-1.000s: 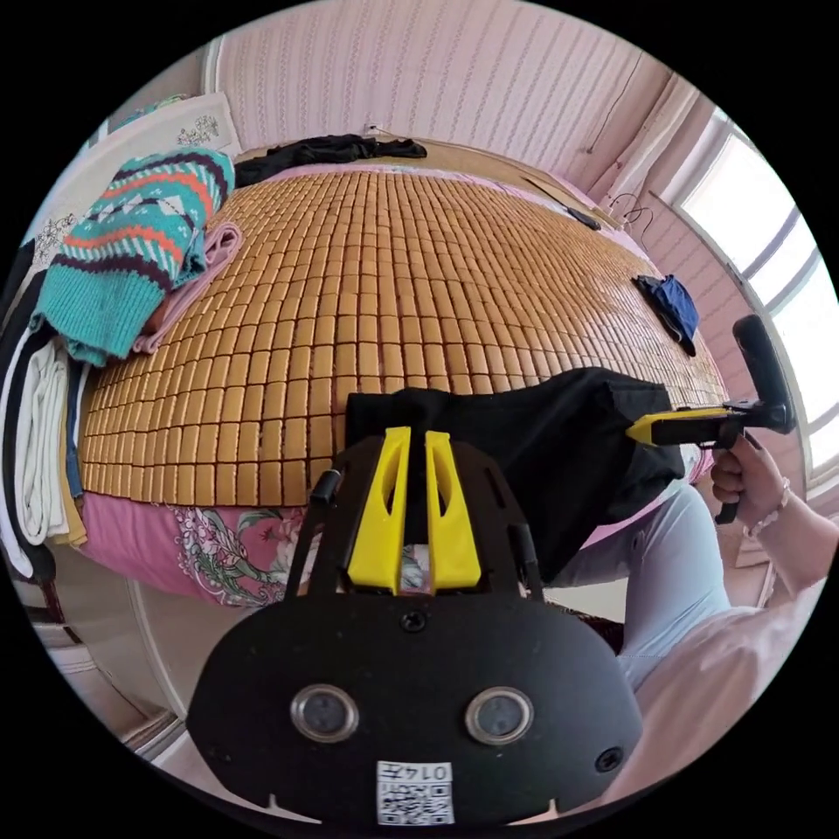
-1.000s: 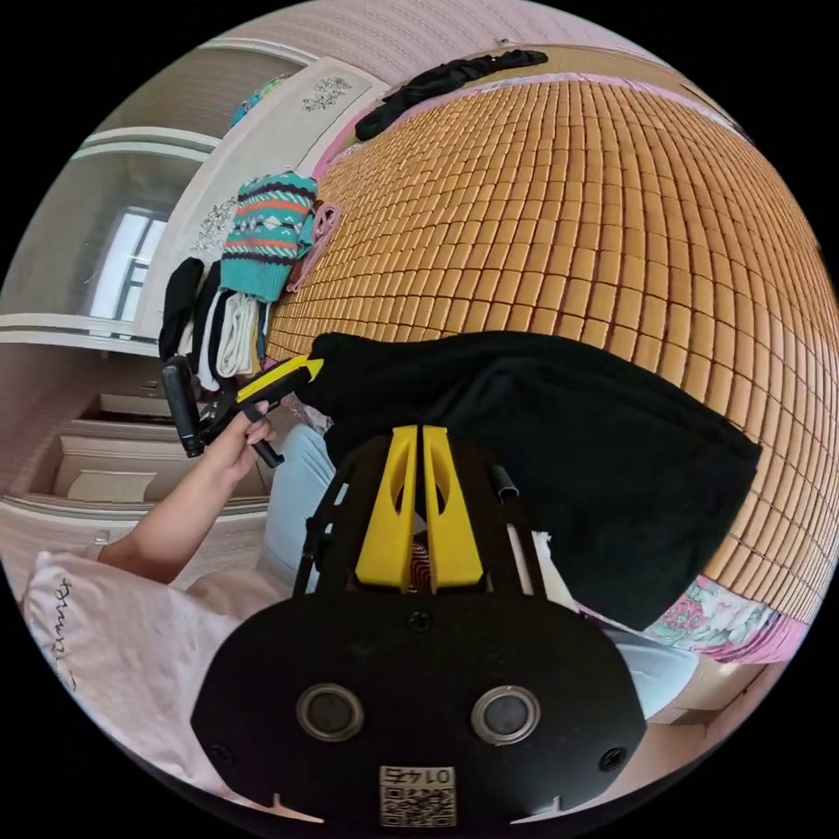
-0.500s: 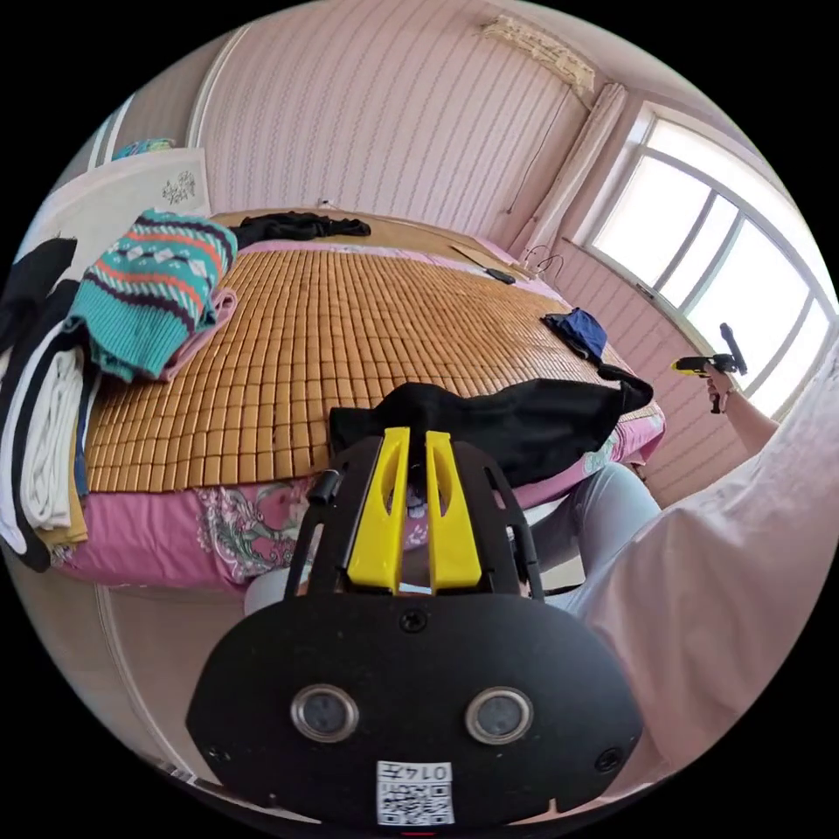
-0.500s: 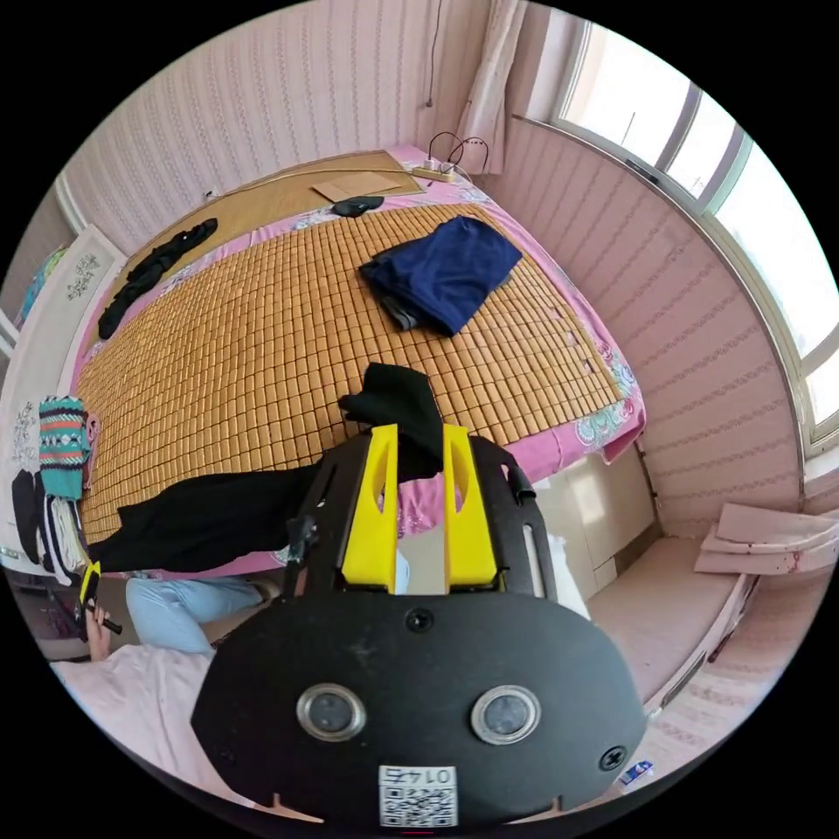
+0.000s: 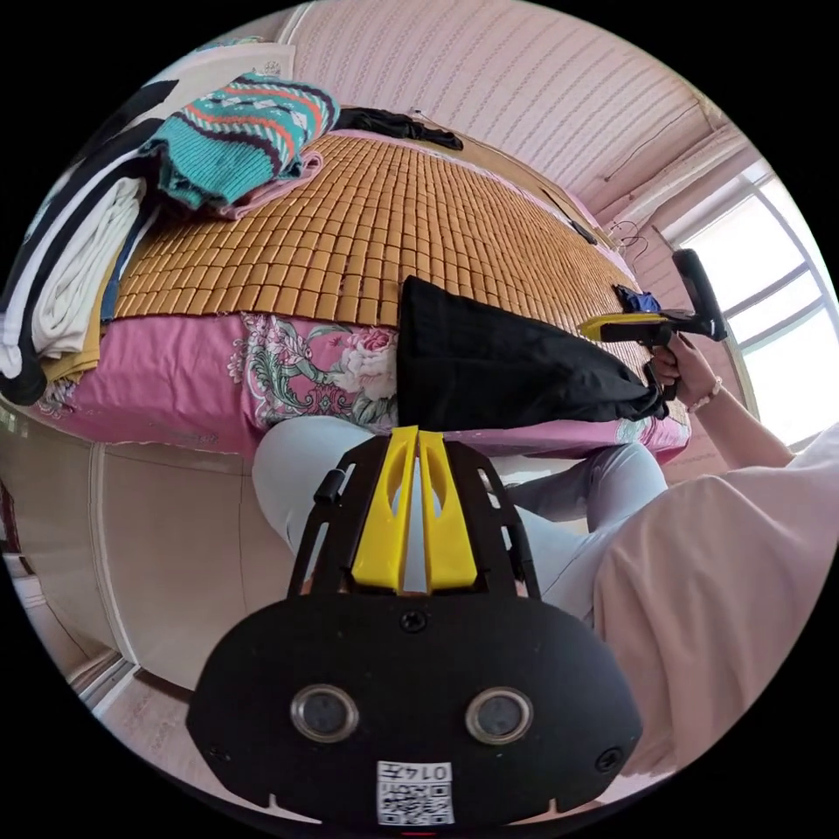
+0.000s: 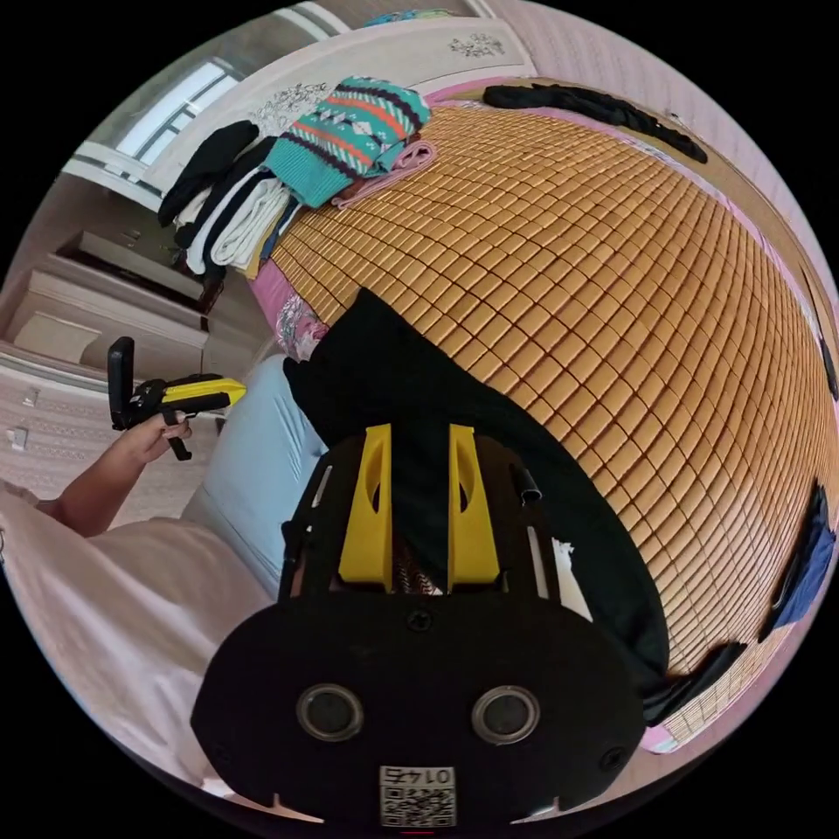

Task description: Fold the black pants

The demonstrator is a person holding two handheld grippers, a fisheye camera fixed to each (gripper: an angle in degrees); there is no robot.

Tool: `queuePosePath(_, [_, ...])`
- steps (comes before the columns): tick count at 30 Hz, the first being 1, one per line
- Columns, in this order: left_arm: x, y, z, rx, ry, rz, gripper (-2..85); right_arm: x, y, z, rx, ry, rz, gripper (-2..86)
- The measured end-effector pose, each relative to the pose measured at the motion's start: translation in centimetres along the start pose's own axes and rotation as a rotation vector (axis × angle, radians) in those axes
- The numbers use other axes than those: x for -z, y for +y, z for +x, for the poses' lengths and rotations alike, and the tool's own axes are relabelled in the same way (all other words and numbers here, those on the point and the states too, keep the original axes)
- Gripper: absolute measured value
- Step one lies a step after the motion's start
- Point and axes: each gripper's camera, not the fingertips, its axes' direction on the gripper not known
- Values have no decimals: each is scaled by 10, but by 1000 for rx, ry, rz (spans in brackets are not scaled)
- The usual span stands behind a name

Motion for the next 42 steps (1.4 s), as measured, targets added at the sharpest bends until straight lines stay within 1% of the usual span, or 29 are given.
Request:
queuePosePath(2, [3, 1, -1, 19, -4, 33, 26, -15, -23, -19, 66, 82, -41, 130])
queuePosePath(4, [-2, -9, 2, 44, -9, 47, 79, -23, -37, -24, 89, 126, -74, 135])
queuePosePath(6, [-14, -22, 6, 48, -12, 31, 100, -26, -52, -27, 114, 168, -84, 135])
queuePosePath(8, [-27, -38, 10, 39, -23, 7, 103, -33, -74, -29, 132, 232, -98, 133])
queuePosePath(9, [-37, -47, 11, 36, -43, 0, 98, -37, -79, -28, 132, 240, -108, 132])
queuePosePath(11, [-54, -61, 7, 55, -63, -82, 76, -57, -96, -24, 115, 242, -158, 122])
queuePosePath(12, [-63, -68, 4, 55, -37, -137, 46, -63, -98, -23, 109, 238, -179, 118])
queuePosePath(13, [-64, -70, 2, 54, -24, -149, 5, -79, -99, -20, 105, 221, -234, 104])
queuePosePath(14, [-62, -69, 2, 46, -6, -146, 2, -88, -96, -18, 101, 229, -255, 68])
queuePosePath(16, [-45, -63, 3, 25, 48, -110, -6, -81, -89, -23, 149, 240, -205, 8])
queuePosePath(17, [-39, -60, 4, 13, 59, -93, -8, -82, -85, -21, 152, 239, -232, 0])
queuePosePath(19, [-10, -48, 13, -59, 107, -18, -9, -71, -75, -14, 143, 199, -214, -5])
queuePosePath(23, [23, -33, 33, -181, 91, 29, -10, -11, -38, 20, 10, 37, -20, -8])
queuePosePath(26, [36, -30, 49, -240, 80, 48, -10, 36, -4, 44, -81, 16, 107, -7])
queuePosePath(27, [38, -32, 55, -254, 77, 60, -10, 43, 2, 49, -97, 14, 121, -7])
queuePosePath(30, [31, -42, 62, -272, 73, 50, -10, 57, 25, 75, -165, 30, 74, -2])
queuePosePath(32, [25, -47, 65, -281, 77, 29, -10, 41, 30, 92, -205, -26, -68, 14])
queuePosePath(34, [15, -49, 67, -290, 65, -31, -10, 34, 29, 93, -222, -6, -109, 32])
queuePosePath(38, [15, -44, 69, -294, 67, -49, -10, 37, 2, 72, -182, 68, -50, 54])
queuePosePath(42, [19, -37, 68, -299, 47, -71, -10, 20, -36, 52, -138, 45, -47, 65])
